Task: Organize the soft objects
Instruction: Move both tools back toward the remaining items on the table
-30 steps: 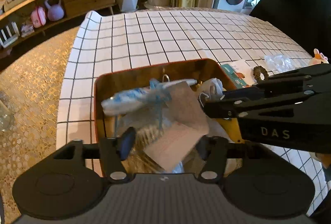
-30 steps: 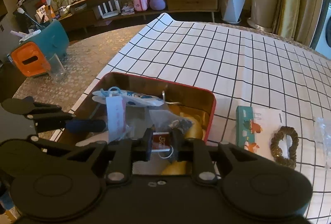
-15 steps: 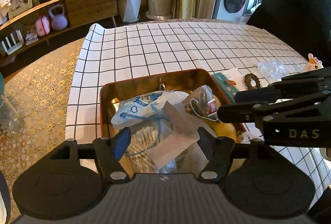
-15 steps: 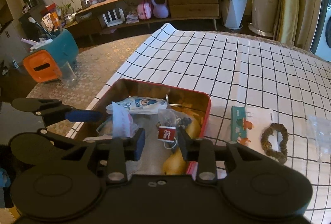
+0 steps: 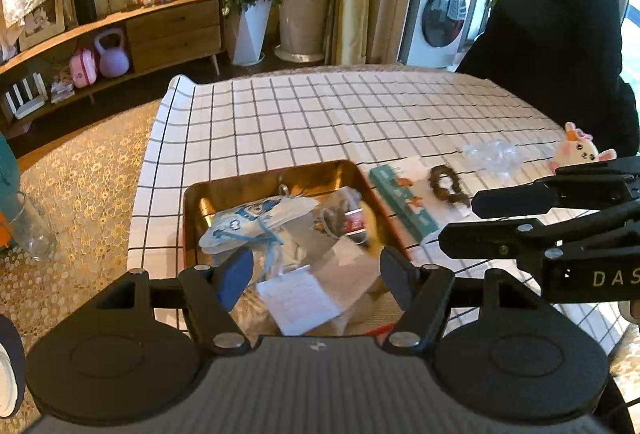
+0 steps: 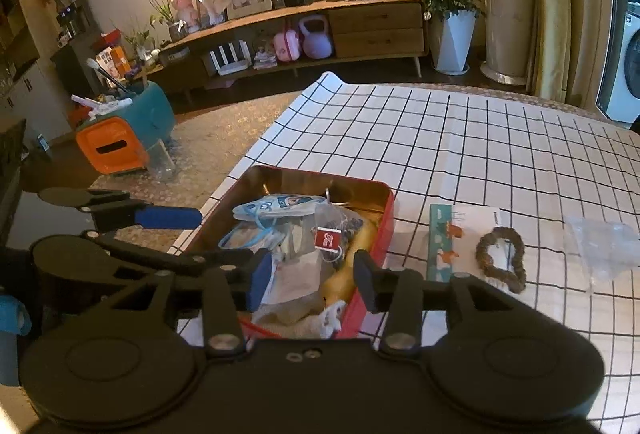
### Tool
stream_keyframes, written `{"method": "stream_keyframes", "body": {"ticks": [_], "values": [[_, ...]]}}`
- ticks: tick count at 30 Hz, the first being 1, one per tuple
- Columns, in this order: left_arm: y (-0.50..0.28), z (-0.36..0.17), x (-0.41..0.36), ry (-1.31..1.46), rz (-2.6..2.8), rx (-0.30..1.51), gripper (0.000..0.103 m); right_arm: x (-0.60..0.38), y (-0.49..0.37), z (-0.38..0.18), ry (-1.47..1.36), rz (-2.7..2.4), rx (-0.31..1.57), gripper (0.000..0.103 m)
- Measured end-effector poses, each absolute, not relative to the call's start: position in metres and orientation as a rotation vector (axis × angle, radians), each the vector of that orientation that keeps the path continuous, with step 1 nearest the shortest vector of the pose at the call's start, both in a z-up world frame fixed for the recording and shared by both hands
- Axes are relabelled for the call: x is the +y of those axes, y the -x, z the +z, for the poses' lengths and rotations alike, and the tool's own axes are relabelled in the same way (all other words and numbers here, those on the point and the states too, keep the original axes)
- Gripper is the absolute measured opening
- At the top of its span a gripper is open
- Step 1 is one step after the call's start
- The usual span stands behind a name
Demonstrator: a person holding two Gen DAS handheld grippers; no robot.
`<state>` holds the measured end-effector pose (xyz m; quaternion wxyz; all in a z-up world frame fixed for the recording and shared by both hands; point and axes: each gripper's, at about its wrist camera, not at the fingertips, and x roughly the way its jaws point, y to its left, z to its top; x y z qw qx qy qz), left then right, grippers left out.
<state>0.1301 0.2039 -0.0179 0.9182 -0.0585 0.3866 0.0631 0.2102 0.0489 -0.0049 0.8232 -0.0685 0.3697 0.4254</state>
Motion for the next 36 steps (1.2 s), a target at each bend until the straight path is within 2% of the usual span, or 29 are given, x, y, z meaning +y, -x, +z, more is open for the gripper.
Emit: {"method": "stream_keyframes", "body": {"ticks": [6, 9, 16, 18, 20, 24, 34, 36], "values": [[-0.124, -0.008, 0.179, 0.120, 0.113, 0.774, 0.070, 0.020, -0.198, 0.004, 0.132, 0.909, 0.752, 0.052], [-0.123, -0.006, 0.166, 0.121, 0.102, 0.768, 0.078, 0.004, -0.195, 0.006, 0.120, 0.905, 0.741, 0.056], [-0.128, -0.002, 0.129, 0.115, 0.063, 0.746, 0.078, -0.040, -0.193, 0.009, 0.074, 0.880, 0.709, 0.060], [-0.132, -0.004, 0.118, 0.122, 0.052, 0.746, 0.083, -0.054, -0.194, 0.008, 0.059, 0.868, 0.703, 0.064], [-0.136, -0.007, 0.110, 0.130, 0.045, 0.743, 0.083, -0.067, -0.194, 0.007, 0.051, 0.851, 0.699, 0.066], [-0.149, -0.015, 0.094, 0.139, 0.037, 0.750, 0.083, -0.091, -0.197, 0.003, 0.041, 0.811, 0.690, 0.078], [-0.179, -0.031, 0.056, 0.147, 0.012, 0.737, 0.087, -0.146, -0.222, -0.009, 0.011, 0.695, 0.693, 0.088], [-0.186, -0.035, 0.049, 0.143, 0.000, 0.733, 0.094, -0.155, -0.231, -0.012, 0.012, 0.673, 0.693, 0.090]]}}
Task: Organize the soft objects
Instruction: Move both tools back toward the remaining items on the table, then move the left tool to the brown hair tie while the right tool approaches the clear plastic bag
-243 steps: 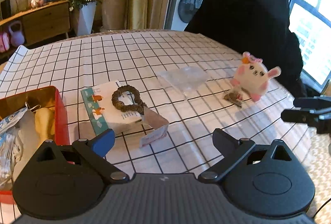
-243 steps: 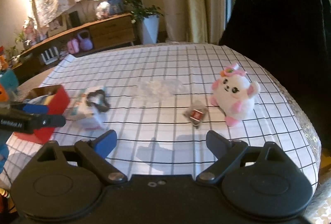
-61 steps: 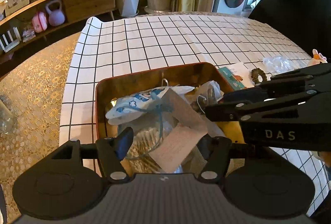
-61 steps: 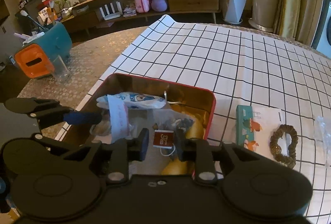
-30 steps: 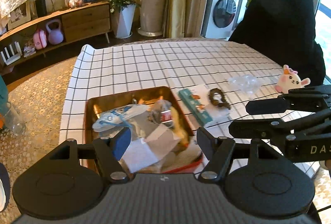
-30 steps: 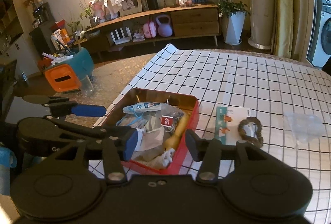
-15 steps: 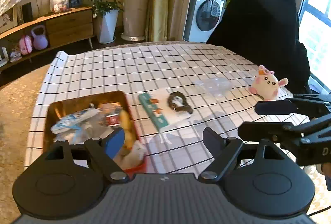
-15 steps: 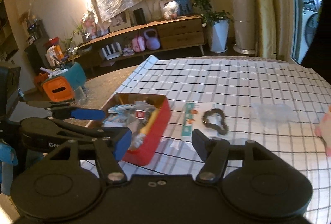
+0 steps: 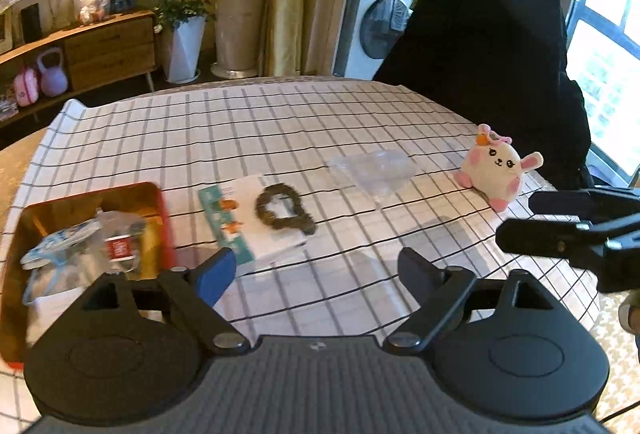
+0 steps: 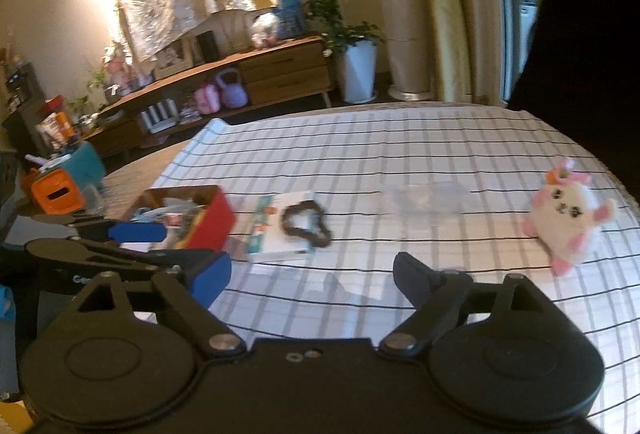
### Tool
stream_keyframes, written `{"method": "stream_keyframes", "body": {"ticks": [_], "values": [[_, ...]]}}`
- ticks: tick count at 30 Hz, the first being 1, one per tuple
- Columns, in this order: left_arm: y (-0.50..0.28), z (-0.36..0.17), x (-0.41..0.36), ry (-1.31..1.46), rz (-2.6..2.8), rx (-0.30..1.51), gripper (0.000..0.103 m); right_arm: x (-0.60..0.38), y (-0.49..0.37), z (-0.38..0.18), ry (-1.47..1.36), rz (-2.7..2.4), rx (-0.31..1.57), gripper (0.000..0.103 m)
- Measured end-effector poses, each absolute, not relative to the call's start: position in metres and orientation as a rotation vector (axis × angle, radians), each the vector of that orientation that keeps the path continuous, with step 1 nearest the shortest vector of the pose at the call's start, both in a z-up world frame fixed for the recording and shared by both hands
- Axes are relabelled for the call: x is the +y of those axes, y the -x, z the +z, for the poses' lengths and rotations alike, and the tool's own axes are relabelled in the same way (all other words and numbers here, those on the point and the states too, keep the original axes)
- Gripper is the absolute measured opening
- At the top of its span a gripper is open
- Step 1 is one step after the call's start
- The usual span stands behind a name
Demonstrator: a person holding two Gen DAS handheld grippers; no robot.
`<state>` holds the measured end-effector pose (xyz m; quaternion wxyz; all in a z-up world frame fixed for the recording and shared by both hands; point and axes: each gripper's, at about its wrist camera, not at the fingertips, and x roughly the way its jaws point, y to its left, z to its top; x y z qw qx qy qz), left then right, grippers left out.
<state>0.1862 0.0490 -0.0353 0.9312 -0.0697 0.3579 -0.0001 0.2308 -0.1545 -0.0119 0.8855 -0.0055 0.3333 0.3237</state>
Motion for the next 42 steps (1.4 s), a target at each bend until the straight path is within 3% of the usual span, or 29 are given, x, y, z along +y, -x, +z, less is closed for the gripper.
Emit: {"method": "stream_keyframes", "body": {"ticks": [3, 17, 42], "values": [[-0.197, -0.041, 0.040, 0.135, 0.000, 0.721, 0.101, -0.165, -0.245, -0.017, 0.010, 0.645, 0.695, 0.090], [-0.255, -0.077, 0.044, 0.139, 0.062, 0.729, 0.101, -0.178, -0.311, -0.047, 0.045, 0.585, 0.756, 0.091], [-0.312, -0.131, 0.053, 0.090, 0.119, 0.760, 0.100, -0.097, -0.430, -0.117, 0.153, 0.561, 0.851, 0.096]]}}
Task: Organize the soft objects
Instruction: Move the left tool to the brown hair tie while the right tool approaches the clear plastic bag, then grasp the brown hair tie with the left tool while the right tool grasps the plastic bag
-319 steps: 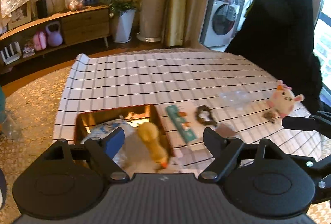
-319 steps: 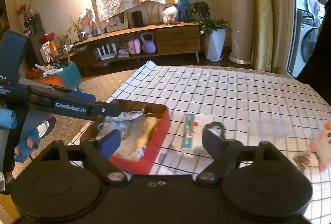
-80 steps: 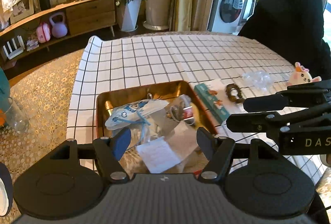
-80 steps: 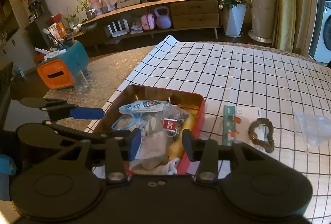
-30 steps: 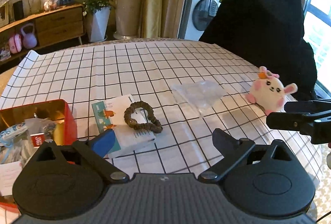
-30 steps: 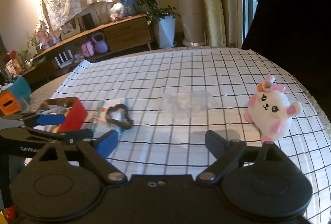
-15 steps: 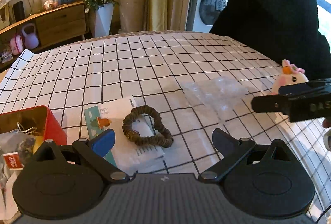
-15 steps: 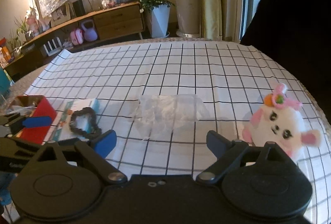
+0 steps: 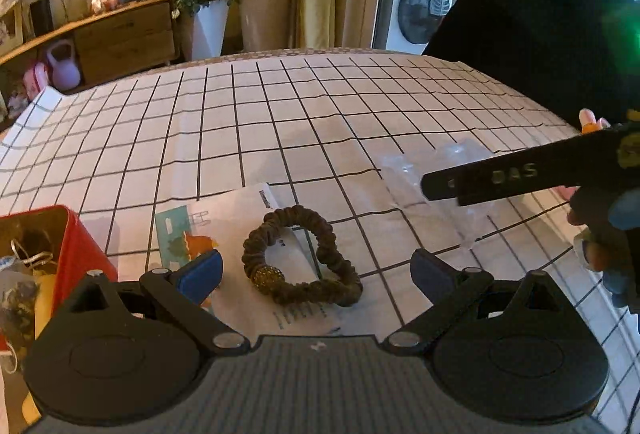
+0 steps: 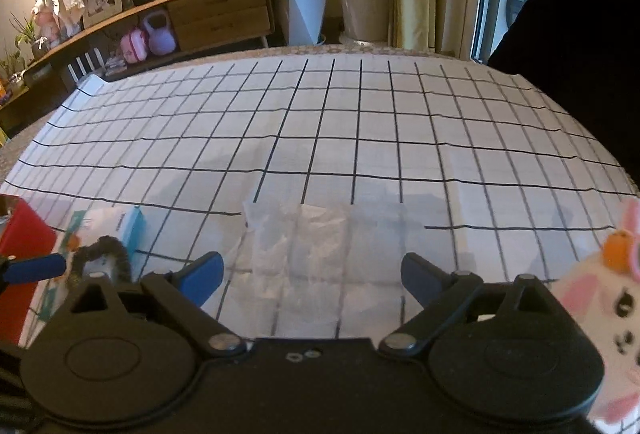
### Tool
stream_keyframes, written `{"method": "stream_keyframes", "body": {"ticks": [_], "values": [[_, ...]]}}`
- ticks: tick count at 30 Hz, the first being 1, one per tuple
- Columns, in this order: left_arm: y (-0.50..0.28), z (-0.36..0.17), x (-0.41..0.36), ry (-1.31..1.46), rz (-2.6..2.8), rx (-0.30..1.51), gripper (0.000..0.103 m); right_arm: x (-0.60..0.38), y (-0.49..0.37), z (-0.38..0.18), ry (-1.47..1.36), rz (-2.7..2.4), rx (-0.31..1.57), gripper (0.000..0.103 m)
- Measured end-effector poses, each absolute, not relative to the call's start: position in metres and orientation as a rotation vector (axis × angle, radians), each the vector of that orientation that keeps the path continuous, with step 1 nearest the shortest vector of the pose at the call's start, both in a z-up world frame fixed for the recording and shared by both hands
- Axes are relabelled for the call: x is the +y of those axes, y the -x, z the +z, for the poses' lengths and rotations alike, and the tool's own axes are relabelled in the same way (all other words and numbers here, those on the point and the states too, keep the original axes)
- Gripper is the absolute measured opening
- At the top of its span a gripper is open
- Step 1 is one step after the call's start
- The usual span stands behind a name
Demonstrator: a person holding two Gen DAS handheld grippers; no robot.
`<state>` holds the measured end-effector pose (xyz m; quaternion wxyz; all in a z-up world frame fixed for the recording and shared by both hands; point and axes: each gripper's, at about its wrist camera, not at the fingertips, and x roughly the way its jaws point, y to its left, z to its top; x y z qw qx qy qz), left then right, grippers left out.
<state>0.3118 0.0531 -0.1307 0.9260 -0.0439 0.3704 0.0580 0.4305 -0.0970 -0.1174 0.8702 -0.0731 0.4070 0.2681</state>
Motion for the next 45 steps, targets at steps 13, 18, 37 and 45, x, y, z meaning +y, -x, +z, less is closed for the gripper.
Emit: {"method": "stream_keyframes", "body": {"ticks": [13, 18, 37, 45], "values": [[-0.308, -0.135, 0.043, 0.009, 0.127, 0.731, 0.074, -0.082, -0.430, -0.139, 0.247, 0.514, 0.854, 0.090], [-0.310, -0.132, 0.047, 0.013, 0.167, 0.733, 0.045, -0.084, -0.424, -0.137, 0.240, 0.507, 0.836, 0.077], [-0.304, -0.113, 0.061, 0.097, 0.168, 0.744, 0.014, -0.121, -0.408, -0.120, 0.161, 0.481, 0.794, 0.001], [-0.288, -0.094, 0.054, 0.121, 0.143, 0.725, 0.012, -0.144, -0.367, -0.088, 0.115, 0.541, 0.755, 0.001]]}}
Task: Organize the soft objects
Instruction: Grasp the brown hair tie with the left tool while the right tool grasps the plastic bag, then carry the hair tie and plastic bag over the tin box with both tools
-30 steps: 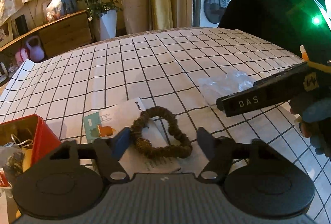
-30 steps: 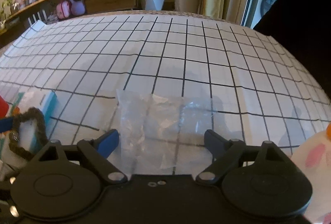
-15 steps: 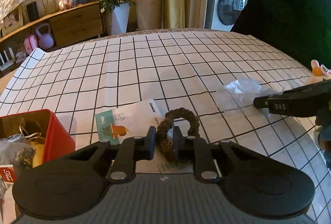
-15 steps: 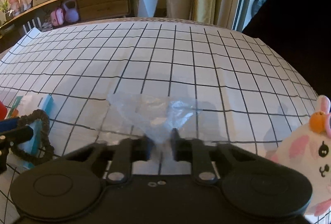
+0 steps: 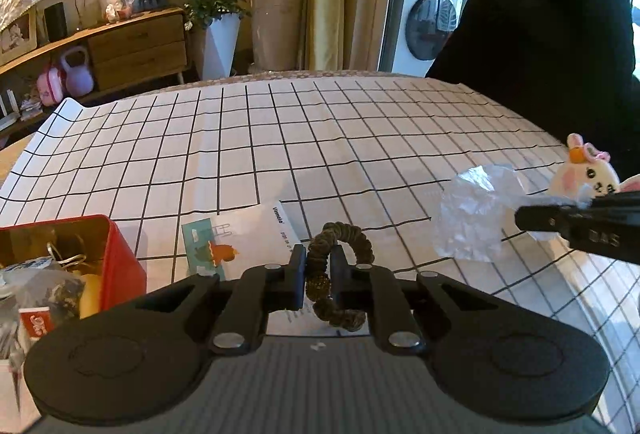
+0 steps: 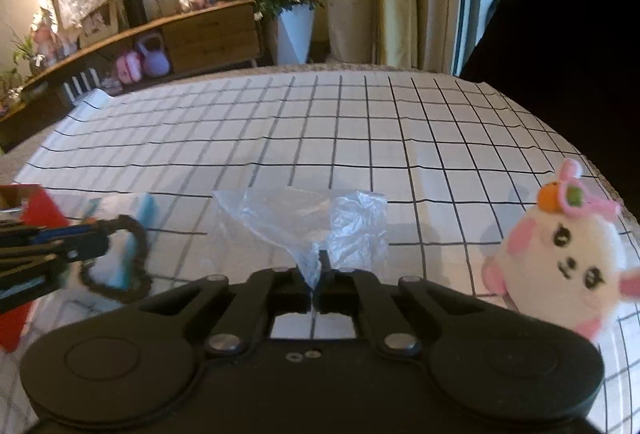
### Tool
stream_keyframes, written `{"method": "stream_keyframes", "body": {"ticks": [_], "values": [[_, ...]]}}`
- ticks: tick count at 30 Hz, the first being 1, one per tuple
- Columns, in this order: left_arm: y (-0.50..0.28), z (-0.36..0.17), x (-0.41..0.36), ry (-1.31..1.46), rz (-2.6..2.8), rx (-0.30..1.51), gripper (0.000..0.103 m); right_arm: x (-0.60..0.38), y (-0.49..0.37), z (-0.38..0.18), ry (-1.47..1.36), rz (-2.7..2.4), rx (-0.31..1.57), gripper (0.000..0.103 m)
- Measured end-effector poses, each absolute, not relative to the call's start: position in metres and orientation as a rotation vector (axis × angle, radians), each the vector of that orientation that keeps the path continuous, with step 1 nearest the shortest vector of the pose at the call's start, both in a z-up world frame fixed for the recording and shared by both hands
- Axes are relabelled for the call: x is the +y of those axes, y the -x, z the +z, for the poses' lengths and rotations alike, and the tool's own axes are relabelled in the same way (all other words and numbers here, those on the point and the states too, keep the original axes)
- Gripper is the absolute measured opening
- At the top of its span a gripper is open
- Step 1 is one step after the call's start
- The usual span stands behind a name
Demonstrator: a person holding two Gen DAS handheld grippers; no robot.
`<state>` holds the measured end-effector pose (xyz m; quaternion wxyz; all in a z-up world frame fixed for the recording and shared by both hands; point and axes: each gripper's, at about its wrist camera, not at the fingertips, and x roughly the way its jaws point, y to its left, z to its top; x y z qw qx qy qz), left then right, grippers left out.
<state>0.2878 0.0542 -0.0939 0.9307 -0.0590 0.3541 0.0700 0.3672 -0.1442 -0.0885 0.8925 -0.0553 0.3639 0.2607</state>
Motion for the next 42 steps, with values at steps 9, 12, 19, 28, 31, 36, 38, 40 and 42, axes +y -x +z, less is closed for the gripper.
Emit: {"method": "stream_keyframes", "body": {"ticks": [9, 12, 19, 28, 31, 36, 38, 40, 42], "values": [[-0.250, -0.062, 0.053, 0.138, 0.115, 0.688, 0.012, -0.157, -0.312, -0.048, 0.105, 0.597, 0.730, 0.001], [-0.236, -0.051, 0.054, 0.135, 0.111, 0.679, 0.012, -0.158, -0.293, -0.038, 0.110, 0.610, 0.725, 0.001], [-0.204, -0.028, 0.061, 0.130, 0.100, 0.659, 0.012, -0.154, -0.253, -0.014, 0.120, 0.648, 0.704, 0.001], [-0.162, -0.002, 0.081, 0.142, 0.094, 0.610, 0.012, -0.132, -0.220, 0.007, 0.140, 0.701, 0.663, 0.001], [-0.149, 0.004, 0.092, 0.152, 0.096, 0.604, 0.012, -0.120, -0.209, 0.011, 0.146, 0.722, 0.654, 0.001], [-0.136, 0.005, 0.106, 0.134, 0.063, 0.616, 0.012, -0.094, -0.196, 0.016, 0.170, 0.746, 0.639, 0.001], [-0.135, 0.000, 0.105, 0.130, 0.040, 0.640, 0.012, -0.089, -0.195, 0.015, 0.174, 0.740, 0.642, 0.001], [-0.135, -0.007, 0.099, 0.124, 0.028, 0.658, 0.012, -0.087, -0.195, 0.013, 0.173, 0.727, 0.646, 0.001], [-0.135, -0.014, 0.093, 0.116, 0.021, 0.668, 0.012, -0.091, -0.196, 0.009, 0.167, 0.711, 0.656, 0.001]]}}
